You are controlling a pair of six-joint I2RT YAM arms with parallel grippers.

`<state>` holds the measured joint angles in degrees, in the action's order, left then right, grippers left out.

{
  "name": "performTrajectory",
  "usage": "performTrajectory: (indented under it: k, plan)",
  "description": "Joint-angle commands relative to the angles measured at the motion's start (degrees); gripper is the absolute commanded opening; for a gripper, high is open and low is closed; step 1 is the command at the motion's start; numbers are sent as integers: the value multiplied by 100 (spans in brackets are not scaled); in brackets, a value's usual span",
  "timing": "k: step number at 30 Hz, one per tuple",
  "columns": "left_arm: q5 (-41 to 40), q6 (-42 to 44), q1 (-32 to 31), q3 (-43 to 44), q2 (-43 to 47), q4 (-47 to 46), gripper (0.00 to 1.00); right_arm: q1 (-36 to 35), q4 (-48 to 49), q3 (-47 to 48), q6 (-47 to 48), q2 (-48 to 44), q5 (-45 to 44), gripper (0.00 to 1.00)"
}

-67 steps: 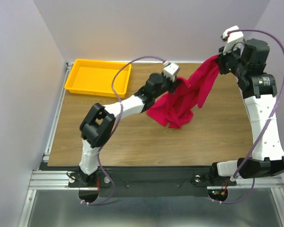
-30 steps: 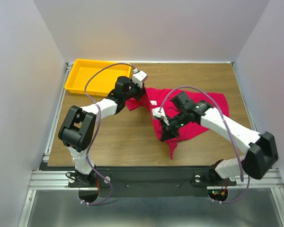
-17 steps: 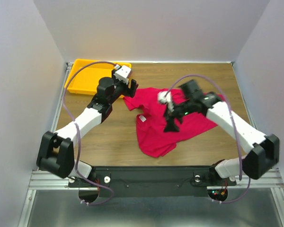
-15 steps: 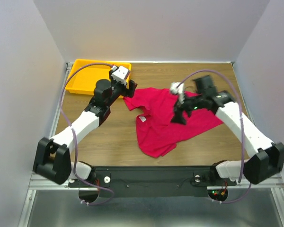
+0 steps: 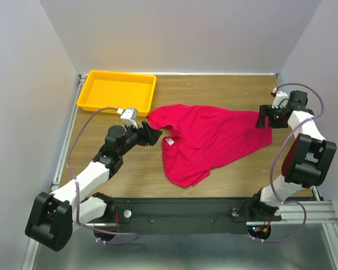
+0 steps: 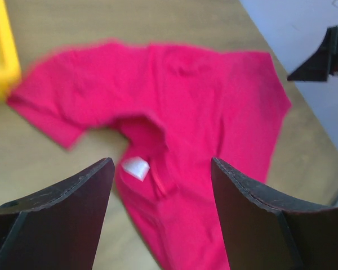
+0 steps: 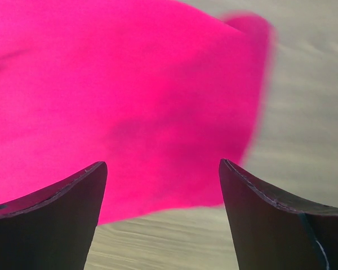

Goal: Fold and stack the t-shirts
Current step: Flatten the tshirt out

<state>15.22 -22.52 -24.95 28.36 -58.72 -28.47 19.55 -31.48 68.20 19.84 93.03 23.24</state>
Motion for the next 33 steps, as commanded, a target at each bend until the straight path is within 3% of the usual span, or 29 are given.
performTrajectory:
  k: [1,11,15,17,20,21,23,24,33]
  plan:
    - [394,-1271,-124,-557,439,-238,80,390,275,211,-86,-93,-557,85]
    - [508,-1676,-265,-1113,713,-212,80,726,283,-334,161,434,-707,84]
    - [455,-1773,-361,-1210,713,-221,80,726,283,-264,82,751,-576,78]
    - [385,-1782,-388,-1245,765,-229,80,726,274,-281,73,830,-532,68]
    - [359,-1799,-388,-1298,862,-229,80,726,239,-421,205,716,-619,42]
    - [341,-1808,-388,-1307,914,-238,80,726,231,-544,240,647,-646,25]
    - [332,-1800,-388,-1324,941,-221,80,761,169,-685,424,375,-777,5]
    - [341,-1791,-388,-1316,967,-203,80,830,117,-834,555,278,-839,0]
    - [341,-1624,-388,-1157,1108,96,80,1472,-884,-1801,2549,-1488,-2130,1]
